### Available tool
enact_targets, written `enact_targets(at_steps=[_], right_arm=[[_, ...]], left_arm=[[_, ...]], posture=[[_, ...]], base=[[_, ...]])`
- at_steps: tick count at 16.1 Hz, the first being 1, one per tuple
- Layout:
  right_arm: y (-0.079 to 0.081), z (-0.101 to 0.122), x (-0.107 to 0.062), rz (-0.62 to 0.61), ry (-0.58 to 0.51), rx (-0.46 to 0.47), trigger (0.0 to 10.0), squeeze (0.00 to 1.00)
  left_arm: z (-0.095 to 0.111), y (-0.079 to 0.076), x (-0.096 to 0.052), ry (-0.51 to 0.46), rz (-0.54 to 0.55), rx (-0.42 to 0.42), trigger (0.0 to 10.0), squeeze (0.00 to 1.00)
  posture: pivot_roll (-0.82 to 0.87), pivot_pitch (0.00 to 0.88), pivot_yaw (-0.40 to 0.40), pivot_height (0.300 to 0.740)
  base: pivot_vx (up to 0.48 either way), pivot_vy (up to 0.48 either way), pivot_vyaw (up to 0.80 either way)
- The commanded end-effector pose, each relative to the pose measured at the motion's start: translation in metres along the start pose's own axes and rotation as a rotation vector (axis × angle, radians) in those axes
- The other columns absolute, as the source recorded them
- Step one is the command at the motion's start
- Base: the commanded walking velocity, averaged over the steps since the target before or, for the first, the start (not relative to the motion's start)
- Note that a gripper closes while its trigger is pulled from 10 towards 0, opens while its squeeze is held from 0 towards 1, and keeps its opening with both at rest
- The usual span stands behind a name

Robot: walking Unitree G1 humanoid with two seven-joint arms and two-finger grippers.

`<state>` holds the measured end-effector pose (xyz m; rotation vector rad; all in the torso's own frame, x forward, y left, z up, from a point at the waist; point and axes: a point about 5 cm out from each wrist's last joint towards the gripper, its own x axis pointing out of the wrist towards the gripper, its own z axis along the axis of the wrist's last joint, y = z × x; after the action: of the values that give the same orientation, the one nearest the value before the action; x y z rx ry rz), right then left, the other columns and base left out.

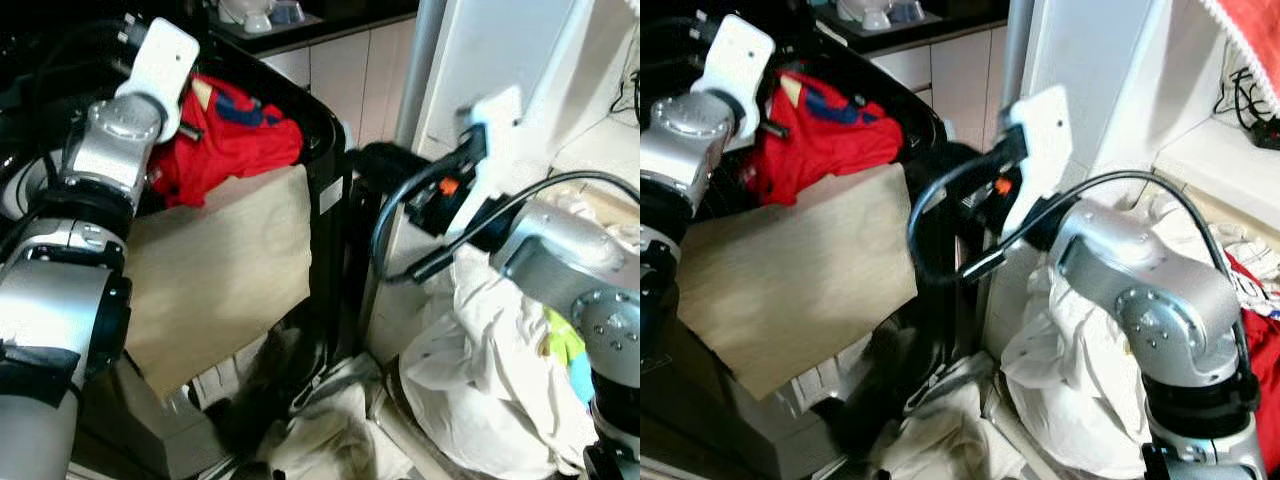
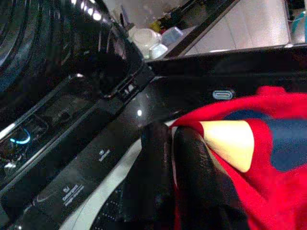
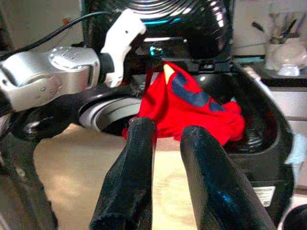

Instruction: Clothes washing

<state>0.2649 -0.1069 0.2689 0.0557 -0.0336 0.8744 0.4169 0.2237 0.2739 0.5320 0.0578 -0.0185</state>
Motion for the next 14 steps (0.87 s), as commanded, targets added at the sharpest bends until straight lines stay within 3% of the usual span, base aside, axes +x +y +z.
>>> enact_targets(at_steps=[1, 5, 9, 10, 11, 12, 13, 14], right_arm=[[0.005, 0.000, -0.002, 0.030, 0.014, -0.013, 10.0, 0.00], [-0.001, -0.004, -0.003, -0.004, 0.040, -0.010, 10.0, 0.00], [-0.047, -0.003, -0.006, -0.363, 0.021, 0.023, 10.0, 0.00], [-0.057, -0.006, -0.010, -0.439, 0.032, 0.036, 10.0, 0.00], [-0.066, -0.010, -0.015, -0.520, 0.046, 0.049, 10.0, 0.00], [-0.074, -0.014, -0.019, -0.593, 0.058, 0.048, 10.0, 0.00], [-0.080, -0.019, -0.024, -0.639, 0.104, 0.004, 10.0, 0.00], [-0.090, -0.033, -0.034, -0.712, 0.212, -0.077, 10.0, 0.13]], left_arm=[[0.006, 0.014, -0.001, -0.004, 0.046, -0.020, 10.0, 1.00], [0.004, 0.026, -0.003, 0.034, 0.076, 0.009, 10.0, 1.00], [0.017, 0.049, -0.008, -0.029, 0.232, 0.126, 10.0, 1.00], [0.018, 0.049, -0.008, -0.037, 0.234, 0.166, 10.0, 1.00], [0.015, 0.041, -0.006, -0.028, 0.158, 0.133, 10.0, 1.00], [0.014, 0.031, -0.003, -0.038, 0.070, 0.061, 10.0, 0.37], [0.017, 0.017, -0.002, -0.076, -0.046, -0.013, 10.0, 0.00], [0.023, -0.009, -0.001, -0.165, -0.243, -0.136, 10.0, 0.00]], posture=[[-0.07, 0.000, 0.039, 0.740], [-0.06, 0.000, 0.037, 0.740], [-0.07, 0.000, 0.037, 0.740], [-0.06, 0.000, 0.035, 0.740], [-0.06, 0.000, 0.035, 0.740], [-0.06, 0.000, 0.036, 0.740], [-0.07, 0.000, 0.039, 0.740], [-0.07, 0.000, 0.042, 0.740]], base=[[0.000, 0.000, 0.00], [0.000, 0.000, 0.00], [0.000, 0.000, 0.00], [0.000, 0.000, 0.00], [0.000, 0.000, 0.00], [0.000, 0.000, 0.00], [0.000, 0.000, 0.00], [0.000, 0.000, 0.00]])
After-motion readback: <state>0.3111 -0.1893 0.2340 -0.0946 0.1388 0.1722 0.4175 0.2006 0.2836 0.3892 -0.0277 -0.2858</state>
